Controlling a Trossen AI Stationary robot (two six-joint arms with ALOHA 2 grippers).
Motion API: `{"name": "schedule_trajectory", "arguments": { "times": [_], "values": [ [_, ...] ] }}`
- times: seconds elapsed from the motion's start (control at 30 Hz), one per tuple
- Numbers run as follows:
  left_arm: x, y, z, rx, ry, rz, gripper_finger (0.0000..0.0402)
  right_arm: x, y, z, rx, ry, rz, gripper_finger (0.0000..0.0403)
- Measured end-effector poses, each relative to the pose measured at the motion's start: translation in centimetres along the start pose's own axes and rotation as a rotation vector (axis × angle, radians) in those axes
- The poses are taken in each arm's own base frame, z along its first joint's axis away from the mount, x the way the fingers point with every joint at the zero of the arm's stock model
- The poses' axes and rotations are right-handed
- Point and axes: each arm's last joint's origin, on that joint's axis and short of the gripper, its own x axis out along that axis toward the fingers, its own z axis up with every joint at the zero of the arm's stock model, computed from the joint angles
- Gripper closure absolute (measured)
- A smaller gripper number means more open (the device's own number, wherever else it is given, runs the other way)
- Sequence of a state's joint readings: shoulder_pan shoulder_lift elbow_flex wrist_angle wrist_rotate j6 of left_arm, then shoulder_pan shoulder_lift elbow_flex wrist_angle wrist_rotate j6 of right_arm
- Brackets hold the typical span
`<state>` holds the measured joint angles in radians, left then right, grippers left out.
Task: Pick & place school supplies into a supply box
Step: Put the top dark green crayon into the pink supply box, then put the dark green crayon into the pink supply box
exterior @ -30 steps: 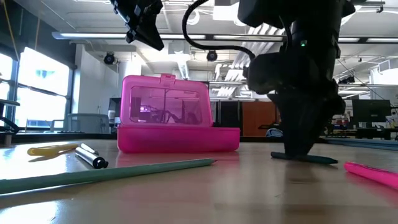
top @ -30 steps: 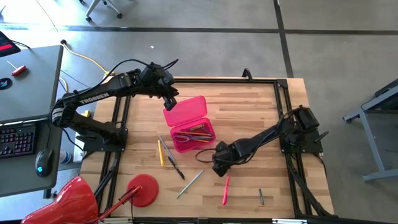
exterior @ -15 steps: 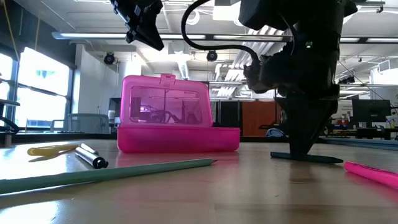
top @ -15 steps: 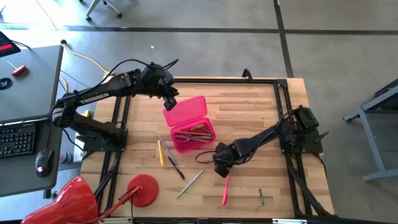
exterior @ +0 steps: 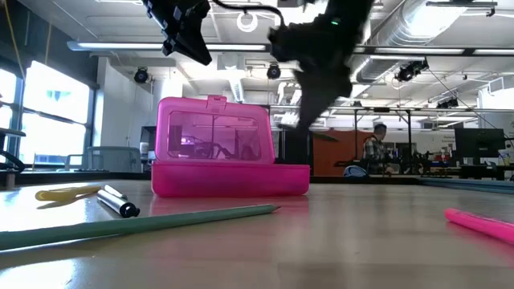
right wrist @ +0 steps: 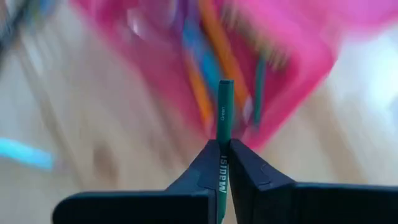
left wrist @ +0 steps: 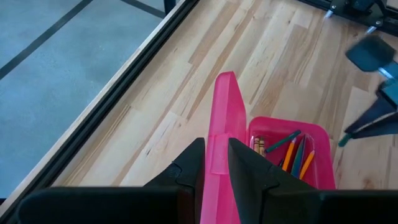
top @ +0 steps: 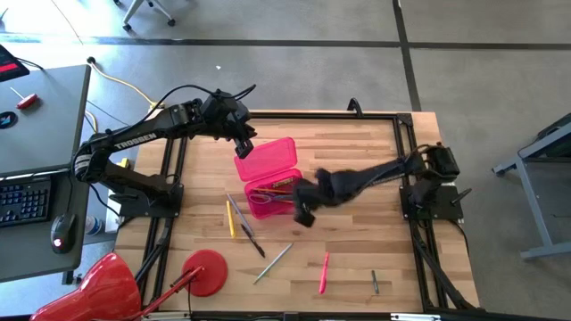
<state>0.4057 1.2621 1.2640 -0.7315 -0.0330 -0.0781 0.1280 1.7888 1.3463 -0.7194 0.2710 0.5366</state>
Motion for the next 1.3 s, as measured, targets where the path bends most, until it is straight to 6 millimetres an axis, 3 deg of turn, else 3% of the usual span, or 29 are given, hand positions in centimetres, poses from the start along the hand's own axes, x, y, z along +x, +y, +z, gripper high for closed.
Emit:
{"name": "schedule_trajectory", "arguments": {
  "times": [0.2, 0.4, 0.7, 1.3],
  "values": [
    [0.0, 0.0, 0.0, 0.016, 0.0, 0.0, 0.03, 1.4, -4.1, 4.0, 0.062, -0.145, 0.075, 0.0399],
    [0.0, 0.0, 0.0, 0.027, 0.002, 0.001, 0.03, 4.5, -6.9, 3.9, 0.1, -0.022, 0.082, 0.0401],
    [0.0, 0.0, 0.0, 0.03, 0.002, 0.003, 0.03, 6.9, -6.7, 3.4, 0.055, 0.049, 0.126, 0.0398],
    [0.0, 0.0, 0.0, 0.03, 0.002, 0.004, 0.03, 6.1, -6.5, 3.7, 0.043, 0.02, 0.143, 0.0339]
  ]
}}
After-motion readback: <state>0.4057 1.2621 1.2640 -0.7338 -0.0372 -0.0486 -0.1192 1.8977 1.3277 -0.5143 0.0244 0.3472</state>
